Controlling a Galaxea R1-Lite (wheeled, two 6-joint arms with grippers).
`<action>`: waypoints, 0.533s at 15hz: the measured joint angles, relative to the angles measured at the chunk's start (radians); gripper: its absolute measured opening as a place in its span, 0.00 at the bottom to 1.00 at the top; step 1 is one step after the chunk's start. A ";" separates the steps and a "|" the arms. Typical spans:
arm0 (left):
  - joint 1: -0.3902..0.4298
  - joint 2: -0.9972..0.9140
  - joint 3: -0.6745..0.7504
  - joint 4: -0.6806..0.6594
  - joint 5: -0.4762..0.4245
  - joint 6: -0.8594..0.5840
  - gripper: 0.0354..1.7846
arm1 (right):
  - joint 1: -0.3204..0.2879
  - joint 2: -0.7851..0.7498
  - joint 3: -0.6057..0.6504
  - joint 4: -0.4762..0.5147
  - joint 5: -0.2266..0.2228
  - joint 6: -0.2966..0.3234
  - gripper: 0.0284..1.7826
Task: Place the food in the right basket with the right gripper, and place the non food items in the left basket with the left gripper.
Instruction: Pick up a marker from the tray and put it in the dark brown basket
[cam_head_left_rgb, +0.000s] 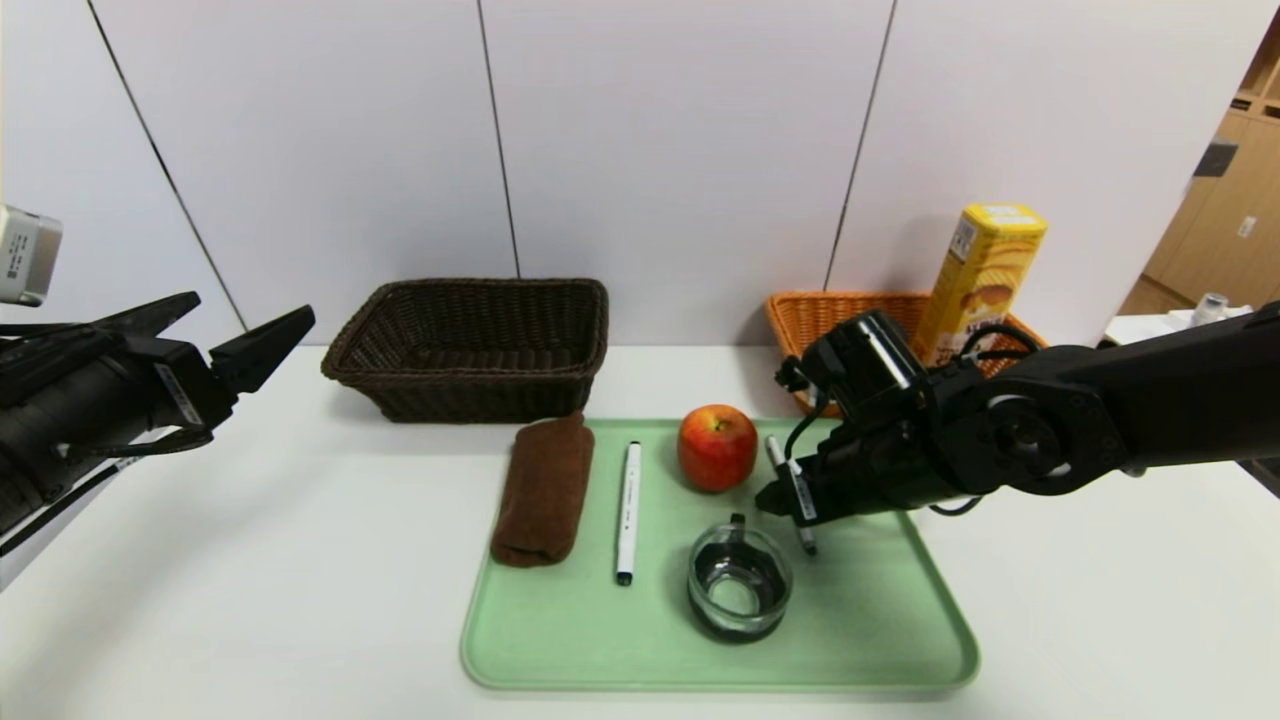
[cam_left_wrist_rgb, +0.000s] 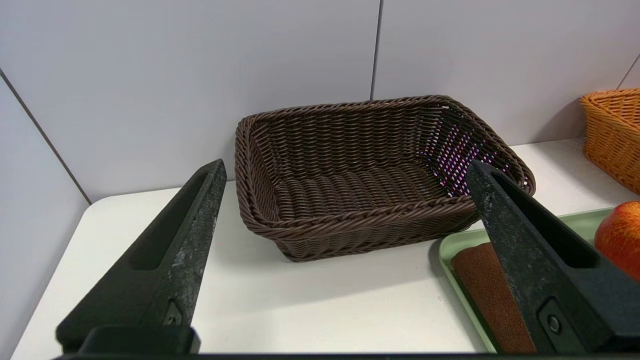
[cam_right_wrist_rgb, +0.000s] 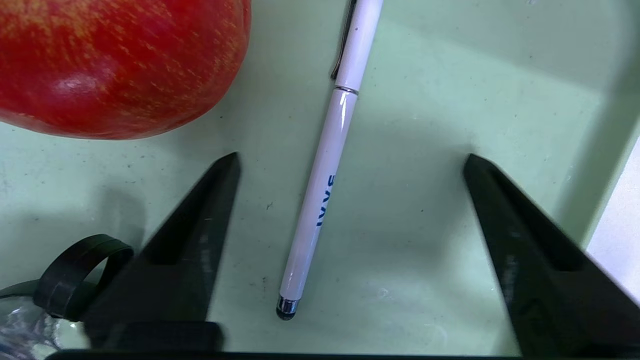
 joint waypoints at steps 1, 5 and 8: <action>0.000 0.000 0.000 -0.005 0.000 0.000 0.94 | 0.000 0.000 0.000 0.000 0.001 0.000 0.71; 0.000 0.000 0.001 -0.013 0.000 0.000 0.94 | 0.000 0.000 0.001 0.001 0.003 0.000 0.44; 0.000 0.000 0.002 -0.013 0.000 0.000 0.94 | 0.002 -0.001 0.002 0.000 0.003 0.000 0.04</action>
